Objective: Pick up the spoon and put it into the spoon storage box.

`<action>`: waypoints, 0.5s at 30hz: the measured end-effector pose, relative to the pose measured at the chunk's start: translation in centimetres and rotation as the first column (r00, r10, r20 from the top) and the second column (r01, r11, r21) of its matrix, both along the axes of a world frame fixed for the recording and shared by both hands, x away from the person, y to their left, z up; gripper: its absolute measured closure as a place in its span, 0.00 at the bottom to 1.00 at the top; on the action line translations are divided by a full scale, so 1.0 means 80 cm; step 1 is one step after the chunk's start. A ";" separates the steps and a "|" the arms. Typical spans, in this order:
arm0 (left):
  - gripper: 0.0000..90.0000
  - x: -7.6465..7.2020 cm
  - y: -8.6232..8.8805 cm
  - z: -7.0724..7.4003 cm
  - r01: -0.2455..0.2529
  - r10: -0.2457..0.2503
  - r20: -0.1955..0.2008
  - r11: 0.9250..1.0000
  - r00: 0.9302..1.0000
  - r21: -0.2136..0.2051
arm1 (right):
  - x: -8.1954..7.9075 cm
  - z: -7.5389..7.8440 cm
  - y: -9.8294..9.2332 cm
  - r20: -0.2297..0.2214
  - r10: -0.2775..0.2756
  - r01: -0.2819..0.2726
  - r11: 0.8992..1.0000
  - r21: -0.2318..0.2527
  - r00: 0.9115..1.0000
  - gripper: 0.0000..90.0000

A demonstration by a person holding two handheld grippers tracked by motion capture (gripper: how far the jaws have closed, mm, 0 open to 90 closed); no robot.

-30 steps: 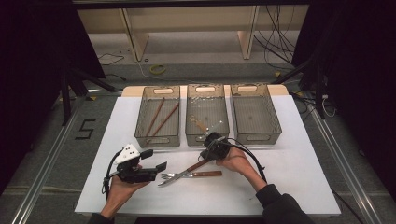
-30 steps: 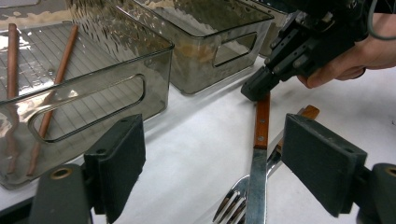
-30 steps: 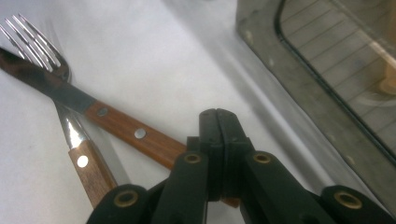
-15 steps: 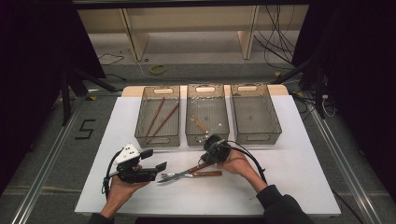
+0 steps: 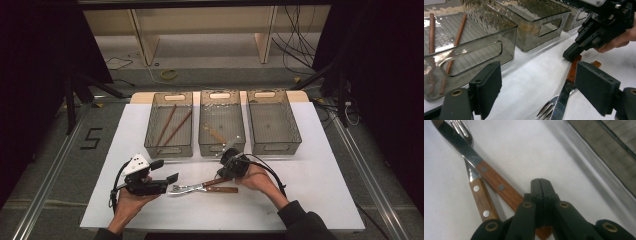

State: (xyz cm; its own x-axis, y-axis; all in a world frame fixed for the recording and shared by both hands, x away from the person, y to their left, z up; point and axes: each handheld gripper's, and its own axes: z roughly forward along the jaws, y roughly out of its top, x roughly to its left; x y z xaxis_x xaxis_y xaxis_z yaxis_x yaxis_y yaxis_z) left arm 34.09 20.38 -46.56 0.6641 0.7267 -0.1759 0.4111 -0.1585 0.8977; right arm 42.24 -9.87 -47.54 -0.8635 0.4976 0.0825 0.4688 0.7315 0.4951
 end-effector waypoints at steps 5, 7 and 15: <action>0.24 0.000 0.000 0.000 0.000 0.000 0.001 1.000 1.000 0.001 | -0.011 0.001 -0.005 -0.006 0.004 -0.004 1.000 -0.010 1.000 1.00; 0.24 0.000 0.000 0.000 0.000 0.000 -0.001 1.000 1.000 0.002 | -0.016 0.001 -0.008 -0.013 0.006 -0.006 1.000 -0.012 1.000 1.00; 0.24 0.000 0.000 0.000 -0.001 0.001 -0.001 1.000 1.000 -0.001 | -0.037 0.003 -0.015 -0.016 0.000 0.000 0.999 -0.038 1.000 1.00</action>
State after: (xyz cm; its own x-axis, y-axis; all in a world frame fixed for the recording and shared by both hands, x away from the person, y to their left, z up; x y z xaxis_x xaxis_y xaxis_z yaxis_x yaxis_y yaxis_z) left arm 34.12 20.39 -46.52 0.6633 0.7271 -0.1771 0.4124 -0.1577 0.8972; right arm 39.24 -11.06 -47.31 -0.8622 0.5007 0.0771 0.4764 0.7494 0.4600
